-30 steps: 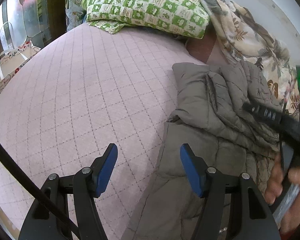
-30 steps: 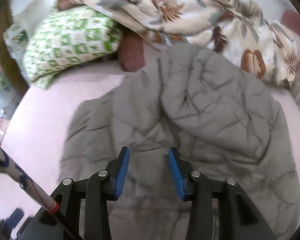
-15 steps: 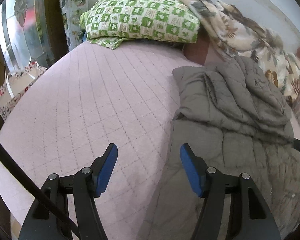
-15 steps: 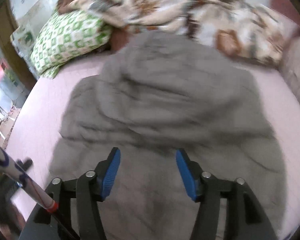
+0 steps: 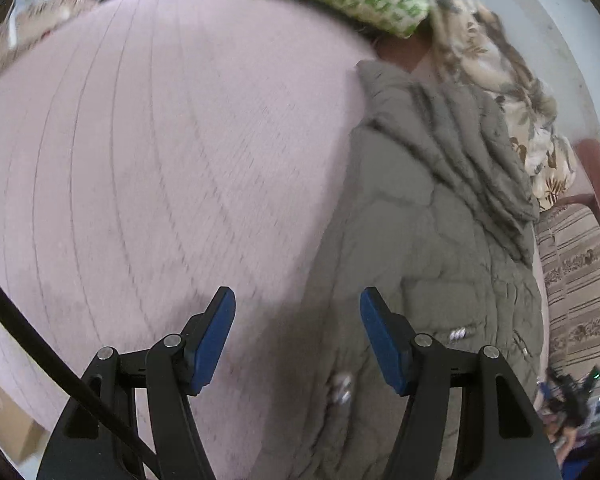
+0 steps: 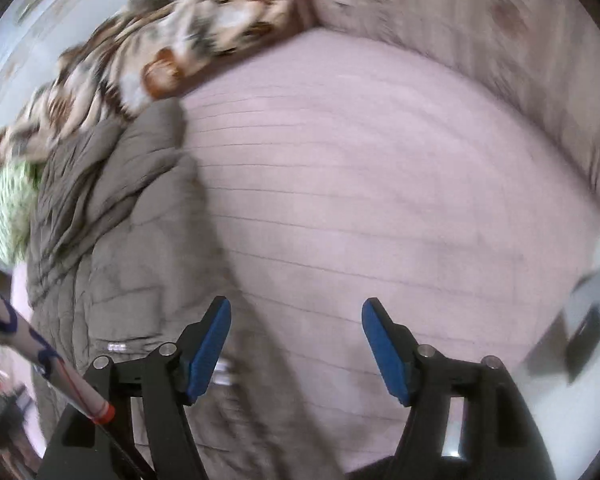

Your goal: Fold large clothes

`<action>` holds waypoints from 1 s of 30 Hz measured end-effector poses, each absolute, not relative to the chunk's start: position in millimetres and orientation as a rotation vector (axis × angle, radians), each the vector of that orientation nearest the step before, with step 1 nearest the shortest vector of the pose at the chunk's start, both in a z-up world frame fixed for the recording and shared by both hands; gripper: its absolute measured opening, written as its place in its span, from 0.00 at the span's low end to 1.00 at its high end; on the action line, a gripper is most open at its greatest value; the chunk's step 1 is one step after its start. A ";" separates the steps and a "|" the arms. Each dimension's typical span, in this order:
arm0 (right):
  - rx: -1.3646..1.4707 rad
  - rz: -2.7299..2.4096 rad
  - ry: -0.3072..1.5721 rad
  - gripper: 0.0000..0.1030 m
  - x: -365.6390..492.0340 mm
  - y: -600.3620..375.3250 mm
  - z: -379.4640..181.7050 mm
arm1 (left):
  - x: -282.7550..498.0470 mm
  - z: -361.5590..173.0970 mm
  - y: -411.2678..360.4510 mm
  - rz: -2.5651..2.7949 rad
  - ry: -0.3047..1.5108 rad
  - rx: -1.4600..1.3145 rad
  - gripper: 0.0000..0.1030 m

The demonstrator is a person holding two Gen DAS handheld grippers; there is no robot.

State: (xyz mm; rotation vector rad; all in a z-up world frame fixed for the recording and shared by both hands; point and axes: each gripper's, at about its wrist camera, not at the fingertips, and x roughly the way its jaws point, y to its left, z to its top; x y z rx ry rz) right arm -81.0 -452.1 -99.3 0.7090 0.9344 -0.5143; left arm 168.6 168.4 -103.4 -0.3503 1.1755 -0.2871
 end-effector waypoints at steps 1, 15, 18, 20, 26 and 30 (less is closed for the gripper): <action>0.767 -0.494 0.931 0.72 -89.4 -462.1 -109.4 | 167.0 -108.6 167.1 -0.296 1.197 -0.352 0.62; 0.968 -0.109 0.927 0.80 -72.3 -428.9 -149.9 | 127.7 -116.7 144.0 -0.573 1.273 -0.455 0.69; 0.980 -0.046 0.939 0.80 -75.4 -412.1 -152.3 | 120.5 -123.1 158.8 -0.602 1.294 -0.591 0.69; 0.962 -0.031 0.944 0.80 -76.9 -403.4 -152.2 | 115.7 -129.1 162.0 -0.629 1.317 -0.653 0.69; 0.968 0.017 0.949 0.80 -85.7 -383.7 -156.4 | 96.4 -133.2 154.5 -0.657 1.309 -0.667 0.69; 0.949 0.025 0.948 0.79 -93.7 -368.3 -159.6 | 93.7 -128.2 141.8 -0.633 1.296 -0.613 0.69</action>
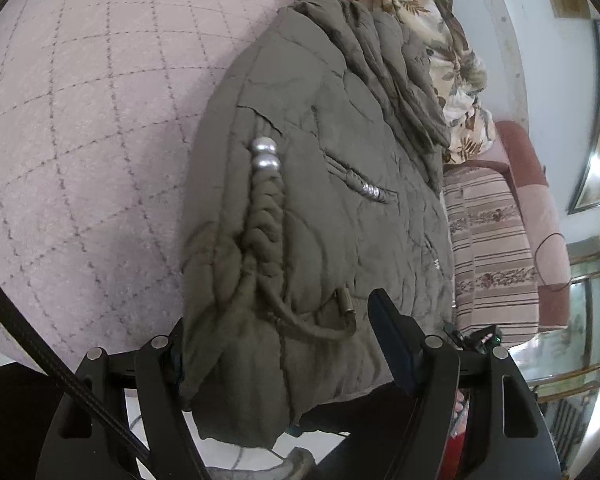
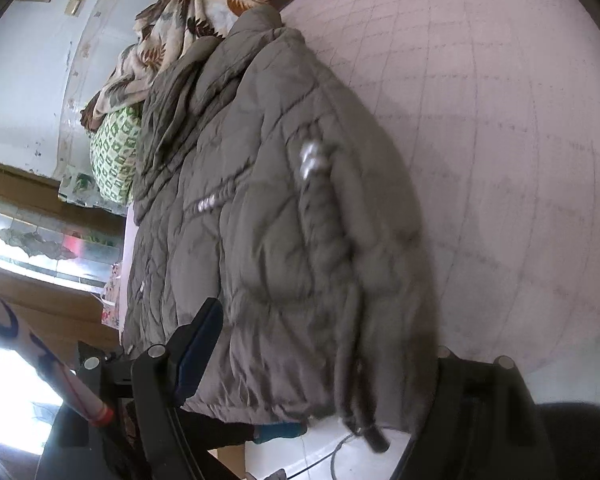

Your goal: Fold large clothes

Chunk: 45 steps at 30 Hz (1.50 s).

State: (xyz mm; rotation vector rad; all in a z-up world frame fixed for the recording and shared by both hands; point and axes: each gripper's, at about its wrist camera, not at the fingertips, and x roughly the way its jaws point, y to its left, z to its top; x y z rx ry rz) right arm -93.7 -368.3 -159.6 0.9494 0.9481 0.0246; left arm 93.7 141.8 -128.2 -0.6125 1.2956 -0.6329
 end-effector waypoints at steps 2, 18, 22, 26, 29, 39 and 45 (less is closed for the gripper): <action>0.913 0.019 0.952 0.79 -97.2 -356.5 -158.4 | 92.8 -127.4 137.8 -0.608 1.287 -0.597 0.70; 0.909 0.036 0.839 0.18 -129.6 -336.7 -107.7 | 38.3 -40.5 127.2 -0.446 1.100 -0.369 0.17; 0.876 0.086 0.829 0.18 -158.4 -330.3 -85.5 | 7.4 -31.1 133.2 -0.459 1.092 -0.322 0.17; 0.847 0.101 0.841 0.18 -178.0 -324.9 -75.2 | -12.5 -21.5 132.0 -0.476 1.071 -0.290 0.17; 0.839 0.098 0.845 0.18 -174.9 -325.5 -64.8 | -6.3 -7.8 131.4 -0.477 1.045 -0.304 0.17; 0.676 0.108 0.679 0.17 -79.9 -336.5 37.3 | 102.3 89.1 85.1 -0.427 0.820 -0.247 0.17; 0.655 0.043 0.619 0.17 35.1 -364.0 80.0 | 221.1 110.5 41.2 -0.329 0.843 -0.232 0.18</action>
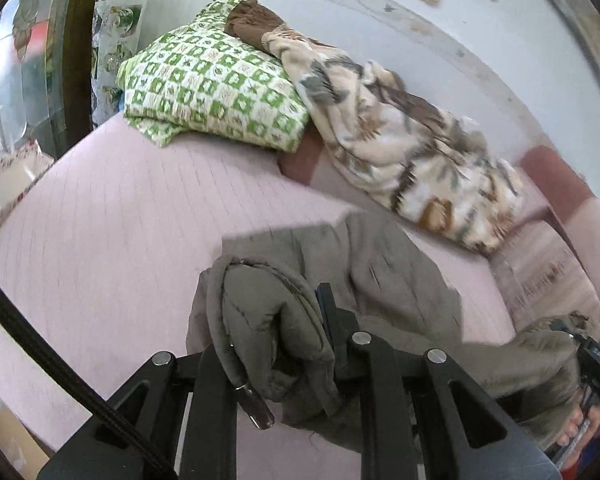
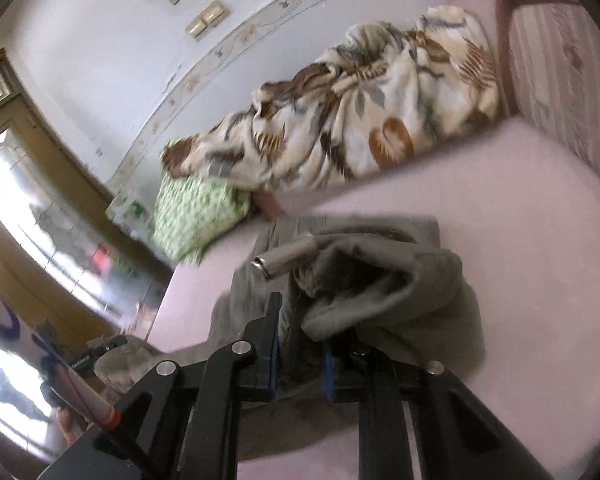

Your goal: Fold large clothes

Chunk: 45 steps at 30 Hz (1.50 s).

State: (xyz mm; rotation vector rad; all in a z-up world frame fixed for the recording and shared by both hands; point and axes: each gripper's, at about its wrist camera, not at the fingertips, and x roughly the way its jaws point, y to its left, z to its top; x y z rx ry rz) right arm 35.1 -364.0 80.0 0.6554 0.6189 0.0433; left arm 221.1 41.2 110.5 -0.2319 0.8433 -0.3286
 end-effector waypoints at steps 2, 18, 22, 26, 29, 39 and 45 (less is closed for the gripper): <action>0.667 0.021 0.626 0.17 71.3 -376.9 81.2 | 254.6 106.9 28.0 -0.298 0.865 -0.229 0.18; 0.707 -0.235 0.889 0.26 270.7 -434.6 -67.4 | 428.9 -46.8 -56.9 -0.082 1.097 -0.138 0.21; 0.757 -0.250 0.904 0.31 282.2 -440.9 -81.5 | 431.3 -40.5 -42.5 -0.145 1.116 -0.233 0.29; 0.839 -0.205 0.838 0.53 272.4 -453.3 -68.8 | 424.8 -18.2 -14.9 -0.283 1.083 -0.422 0.50; 0.833 -0.225 0.757 0.82 260.5 -459.4 -46.3 | 411.8 13.8 6.3 -0.317 0.975 -0.498 0.66; 0.621 -0.204 0.704 0.73 222.0 -401.7 41.1 | 294.8 61.5 48.3 -0.219 0.880 -0.384 0.69; 0.440 0.002 0.772 0.46 226.3 -287.3 46.4 | 223.3 7.0 73.5 -0.124 0.896 -0.337 0.69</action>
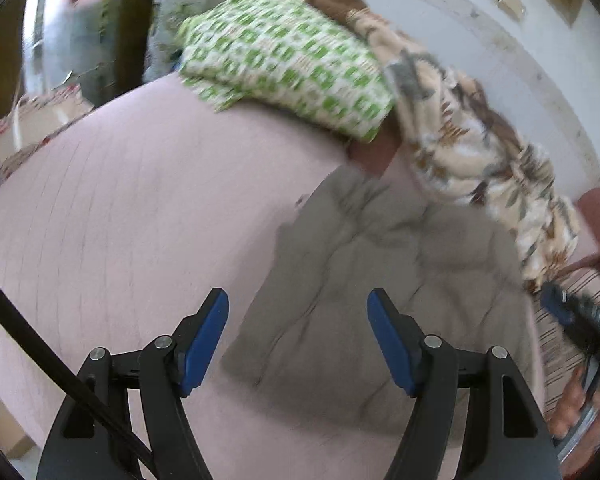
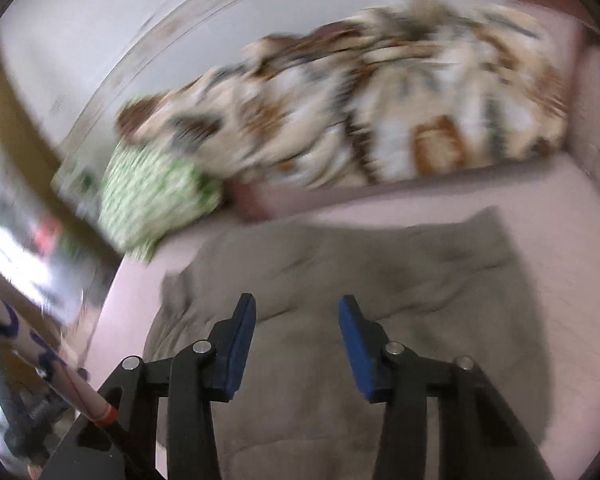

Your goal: Fold large clothes

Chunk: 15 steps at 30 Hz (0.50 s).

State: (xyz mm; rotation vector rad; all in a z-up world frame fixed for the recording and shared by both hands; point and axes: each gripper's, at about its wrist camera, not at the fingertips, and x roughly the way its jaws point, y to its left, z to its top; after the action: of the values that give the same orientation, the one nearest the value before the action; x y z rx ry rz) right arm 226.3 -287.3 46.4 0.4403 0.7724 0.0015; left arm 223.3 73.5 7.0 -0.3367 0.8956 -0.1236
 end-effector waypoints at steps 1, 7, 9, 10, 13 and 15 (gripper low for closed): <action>0.404 0.012 0.783 0.46 230.9 -272.8 41.6 | 219.2 -3.8 75.9 -0.113 0.902 -0.333 0.69; 0.228 -0.157 0.873 0.46 302.4 -229.5 -23.7 | 229.3 -46.5 86.9 -0.070 0.931 -0.253 0.69; 0.239 -0.210 0.926 0.48 327.5 -234.1 -56.4 | 236.8 -53.2 91.5 -0.069 0.947 -0.257 0.69; 0.235 -0.232 0.940 0.48 337.0 -235.8 -69.7 | 241.5 -55.0 93.7 -0.081 0.955 -0.265 0.69; 0.221 -0.294 0.917 0.48 361.8 -237.7 -95.0 | 250.9 -54.5 98.0 -0.107 0.960 -0.295 0.69; 0.242 -0.318 0.915 0.48 376.3 -243.3 -104.0 | 253.3 -50.5 99.8 -0.116 0.950 -0.300 0.69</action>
State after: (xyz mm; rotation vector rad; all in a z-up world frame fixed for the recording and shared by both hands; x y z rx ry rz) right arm 376.3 -243.3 -104.0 0.2418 0.9153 -0.3182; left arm 253.3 99.8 -50.5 -0.2995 0.9502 -0.1164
